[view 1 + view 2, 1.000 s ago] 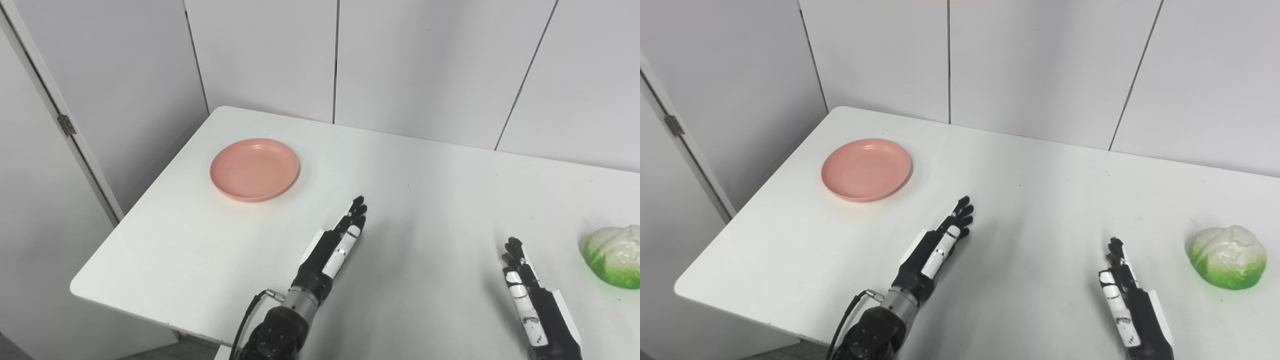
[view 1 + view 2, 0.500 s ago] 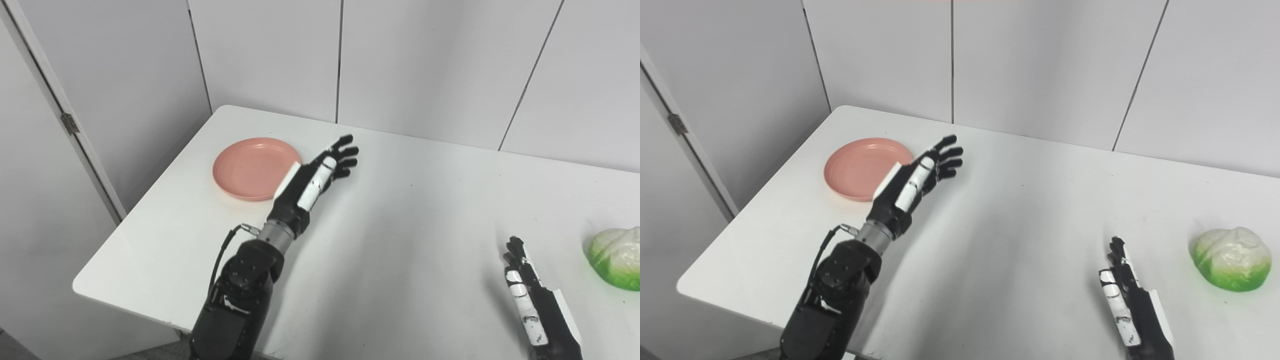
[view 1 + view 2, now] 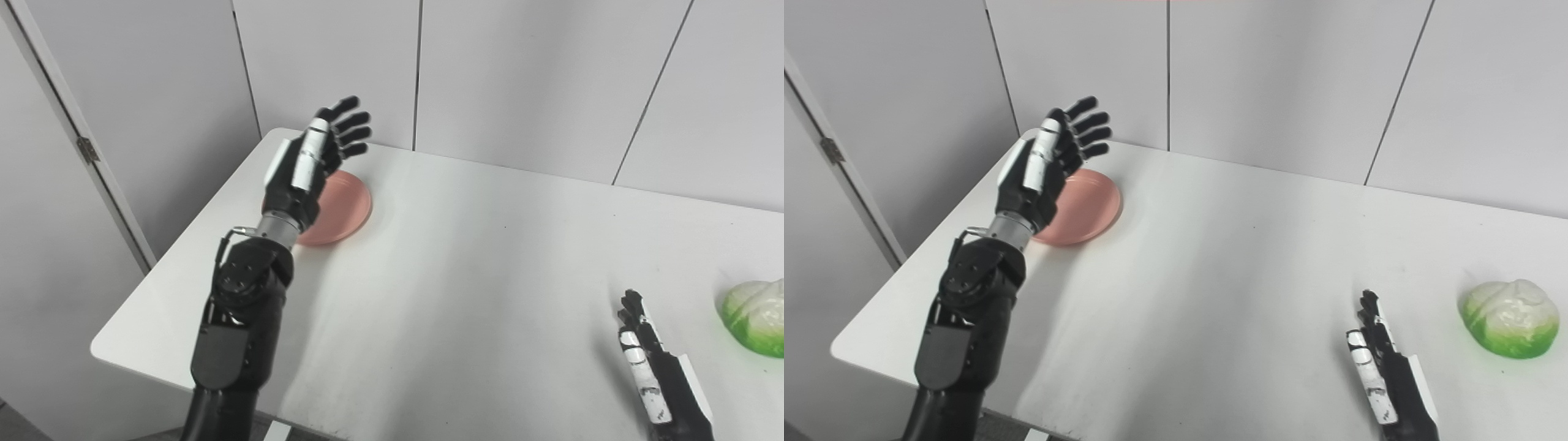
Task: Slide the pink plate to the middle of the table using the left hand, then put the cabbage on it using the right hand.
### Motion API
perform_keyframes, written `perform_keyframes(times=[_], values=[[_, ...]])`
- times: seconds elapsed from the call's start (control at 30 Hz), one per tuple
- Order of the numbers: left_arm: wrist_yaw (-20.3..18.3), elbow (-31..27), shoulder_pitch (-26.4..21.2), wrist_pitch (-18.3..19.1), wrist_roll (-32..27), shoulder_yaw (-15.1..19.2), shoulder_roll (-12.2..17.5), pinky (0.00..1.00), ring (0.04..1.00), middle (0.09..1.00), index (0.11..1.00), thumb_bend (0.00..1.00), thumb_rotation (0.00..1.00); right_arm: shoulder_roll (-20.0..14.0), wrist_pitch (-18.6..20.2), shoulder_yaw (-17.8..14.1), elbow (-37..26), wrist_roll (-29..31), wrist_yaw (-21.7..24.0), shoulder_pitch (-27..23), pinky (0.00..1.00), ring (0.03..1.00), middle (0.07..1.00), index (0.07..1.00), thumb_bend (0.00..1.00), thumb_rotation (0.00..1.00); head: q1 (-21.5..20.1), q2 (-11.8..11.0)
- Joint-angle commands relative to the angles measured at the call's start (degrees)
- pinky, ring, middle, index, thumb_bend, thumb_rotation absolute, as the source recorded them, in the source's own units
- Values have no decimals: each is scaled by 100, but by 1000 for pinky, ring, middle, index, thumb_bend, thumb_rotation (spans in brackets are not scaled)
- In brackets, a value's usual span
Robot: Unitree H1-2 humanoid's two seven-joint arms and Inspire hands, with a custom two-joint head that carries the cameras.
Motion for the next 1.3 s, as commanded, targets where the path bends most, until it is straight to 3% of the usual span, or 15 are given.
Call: perform_keyframes(times=[0.0,0.33,0.57,0.77,1.0,1.27], values=[[-33,263,-368,-257,-200,200,306,791,811,813,807,465,998,5,-168,-16,65,33,-13,-62,1000,1000,1000,1000,302,1000,-2,3],[124,1586,-1009,-549,-450,715,833,827,837,837,827,436,1000,-29,-101,-37,48,101,11,-43,1000,1000,1000,1000,290,1000,210,-35],[178,2054,-1202,-538,-511,825,1113,867,878,878,860,403,1000,-73,-51,-29,-41,81,30,-35,1000,1000,1000,1000,304,1000,271,-40],[294,2327,-1310,-473,-601,934,1244,902,911,901,878,390,1000,-55,44,-28,-112,171,67,-23,1000,1000,1000,1000,242,1000,269,-13],[262,2980,-1540,-371,-789,1048,1420,959,956,940,908,397,1000,-69,142,15,-227,86,52,11,1000,1000,1000,1000,265,1000,259,29],[333,3785,-1843,-520,-801,1050,1495,983,963,946,936,377,1000,-37,148,5,-276,158,52,18,1000,1000,1000,1000,236,1000,312,62]])
